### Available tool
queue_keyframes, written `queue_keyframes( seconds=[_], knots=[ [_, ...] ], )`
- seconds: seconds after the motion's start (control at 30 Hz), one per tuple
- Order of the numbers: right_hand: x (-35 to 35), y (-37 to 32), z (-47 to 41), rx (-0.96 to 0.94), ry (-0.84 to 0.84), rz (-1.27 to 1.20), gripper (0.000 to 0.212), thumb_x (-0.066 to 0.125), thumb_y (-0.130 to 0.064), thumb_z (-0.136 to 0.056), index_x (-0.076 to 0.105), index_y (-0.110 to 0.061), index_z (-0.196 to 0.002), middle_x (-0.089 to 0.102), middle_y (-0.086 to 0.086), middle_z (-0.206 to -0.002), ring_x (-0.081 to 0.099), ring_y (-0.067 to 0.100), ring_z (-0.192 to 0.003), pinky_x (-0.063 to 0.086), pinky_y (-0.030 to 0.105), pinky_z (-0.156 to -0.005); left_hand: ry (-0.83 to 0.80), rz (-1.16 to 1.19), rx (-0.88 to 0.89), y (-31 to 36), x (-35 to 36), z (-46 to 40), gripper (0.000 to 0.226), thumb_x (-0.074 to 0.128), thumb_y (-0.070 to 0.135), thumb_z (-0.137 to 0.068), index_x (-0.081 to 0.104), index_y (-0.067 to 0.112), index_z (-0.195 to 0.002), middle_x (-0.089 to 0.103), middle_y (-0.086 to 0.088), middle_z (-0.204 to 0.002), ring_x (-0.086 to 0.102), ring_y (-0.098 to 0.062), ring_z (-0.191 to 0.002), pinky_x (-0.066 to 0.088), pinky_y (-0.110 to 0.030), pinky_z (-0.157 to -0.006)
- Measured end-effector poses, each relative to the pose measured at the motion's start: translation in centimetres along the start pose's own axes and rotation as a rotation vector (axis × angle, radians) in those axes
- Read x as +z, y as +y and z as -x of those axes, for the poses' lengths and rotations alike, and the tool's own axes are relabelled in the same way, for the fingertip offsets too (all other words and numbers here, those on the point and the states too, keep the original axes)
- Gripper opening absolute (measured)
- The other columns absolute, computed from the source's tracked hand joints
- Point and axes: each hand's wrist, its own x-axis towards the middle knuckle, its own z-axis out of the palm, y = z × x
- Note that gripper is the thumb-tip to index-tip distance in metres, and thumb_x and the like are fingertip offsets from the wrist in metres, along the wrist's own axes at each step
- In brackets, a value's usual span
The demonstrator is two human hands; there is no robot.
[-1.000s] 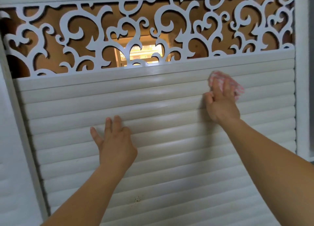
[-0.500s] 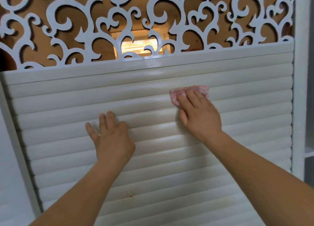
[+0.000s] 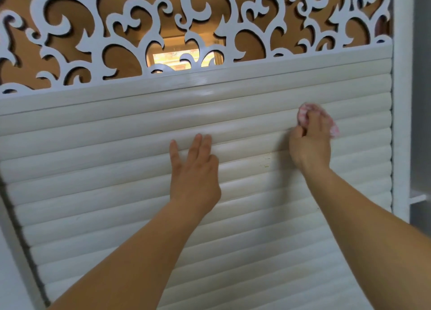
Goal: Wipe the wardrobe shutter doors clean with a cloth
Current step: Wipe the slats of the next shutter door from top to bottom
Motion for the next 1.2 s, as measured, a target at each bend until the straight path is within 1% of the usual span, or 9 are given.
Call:
queue_keyframes(
  seconds=[0.1, 0.27, 0.4, 0.5, 0.57, 0.7, 0.83, 0.97, 1.2],
  knots=[
    [1.3, -1.3, 3.5, -0.122, -0.030, 0.008, 0.062, 0.034, -0.029, -0.081, 0.041, -0.011, -0.140, 0.038, 0.016, -0.144, 0.037, 0.035, -0.130, 0.040, 0.046, -0.099, -0.010, -0.004, 0.019, 0.8, 0.2, -1.1, 0.031, 0.033, 0.009, -0.087, 0.046, 0.017, -0.115, -0.011, -0.004, -0.157, -0.017, -0.021, -0.142, -0.014, -0.060, -0.108],
    [3.2, -2.9, 8.3, -0.555, -0.156, 0.113, 0.051, 0.038, -0.022, -0.080, 0.060, -0.003, -0.122, 0.054, 0.022, -0.128, 0.048, 0.040, -0.120, 0.043, 0.051, -0.100, 0.045, 0.003, -0.015, 2.0, 0.8, -2.1, 0.035, 0.032, 0.017, -0.091, 0.045, 0.017, -0.124, 0.000, -0.007, -0.156, -0.009, -0.024, -0.144, -0.013, -0.055, -0.109],
    [2.8, -3.4, 8.4, -0.743, -0.227, 0.196, 0.046, 0.041, -0.023, -0.082, 0.062, -0.008, -0.120, 0.059, 0.014, -0.123, 0.052, 0.035, -0.117, 0.044, 0.043, -0.097, 0.154, -0.030, -0.031, 2.2, 0.8, -2.2, 0.065, 0.001, 0.024, -0.086, 0.040, 0.019, -0.137, 0.016, -0.008, -0.154, 0.006, -0.025, -0.144, -0.009, -0.055, -0.109],
    [1.7, -2.5, 6.8, -0.833, -0.237, 0.287, 0.046, 0.041, -0.022, -0.081, 0.062, -0.008, -0.120, 0.061, 0.012, -0.117, 0.055, 0.034, -0.111, 0.048, 0.042, -0.086, 0.139, -0.100, 0.003, 2.1, 1.0, -1.9, 0.057, 0.012, 0.017, -0.085, 0.044, 0.016, -0.132, 0.015, -0.012, -0.153, 0.007, -0.027, -0.143, -0.005, -0.057, -0.110],
    [1.0, -1.7, 5.7, -0.827, -0.233, 0.301, 0.046, 0.041, -0.021, -0.080, 0.062, -0.007, -0.118, 0.061, 0.012, -0.114, 0.056, 0.034, -0.107, 0.049, 0.042, -0.084, 0.153, -0.112, -0.019, 2.3, 0.5, -2.0, 0.047, 0.022, 0.014, -0.085, 0.057, 0.014, -0.115, 0.021, -0.014, -0.151, 0.013, -0.029, -0.142, 0.000, -0.059, -0.110],
    [-0.4, 0.6, 3.3, -0.808, -0.162, 0.292, 0.043, 0.042, -0.018, -0.077, 0.063, -0.003, -0.113, 0.060, 0.015, -0.111, 0.055, 0.036, -0.101, 0.045, 0.042, -0.089, 0.087, -0.143, -0.026, 2.6, 0.8, -2.0, 0.036, 0.030, 0.011, -0.087, 0.054, 0.015, -0.112, 0.012, -0.013, -0.153, 0.003, -0.028, -0.143, -0.008, -0.057, -0.109],
    [-1.9, 3.4, 0.9, -0.759, -0.063, 0.260, 0.041, 0.043, -0.015, -0.075, 0.063, -0.001, -0.108, 0.060, 0.018, -0.109, 0.054, 0.036, -0.098, 0.039, 0.041, -0.090, 0.156, -0.179, -0.079, 2.6, 1.2, -2.1, 0.030, 0.037, 0.008, -0.077, 0.065, 0.014, -0.087, 0.038, -0.014, -0.142, 0.028, -0.030, -0.137, 0.000, -0.056, -0.108],
    [-3.2, 6.3, -1.4, -0.649, -0.034, 0.257, 0.047, 0.039, -0.018, -0.075, 0.061, -0.002, -0.114, 0.057, 0.019, -0.116, 0.053, 0.037, -0.102, 0.038, 0.042, -0.090, 0.228, -0.155, -0.110, 2.9, 2.3, -2.5, 0.010, 0.057, 0.007, -0.069, 0.063, 0.014, -0.069, 0.050, -0.016, -0.131, 0.040, -0.033, -0.130, 0.008, -0.055, -0.107],
    [-5.0, 10.4, -5.1, -0.422, -0.008, 0.245, 0.055, 0.030, -0.029, -0.081, 0.055, -0.012, -0.127, 0.050, 0.012, -0.132, 0.046, 0.036, -0.115, 0.039, 0.040, -0.093, 0.329, -0.056, -0.187, 4.2, 4.2, -2.9, 0.011, 0.065, 0.003, -0.062, 0.057, 0.010, -0.060, 0.049, -0.024, -0.131, 0.039, -0.040, -0.129, 0.009, -0.056, -0.107]
  ],
)
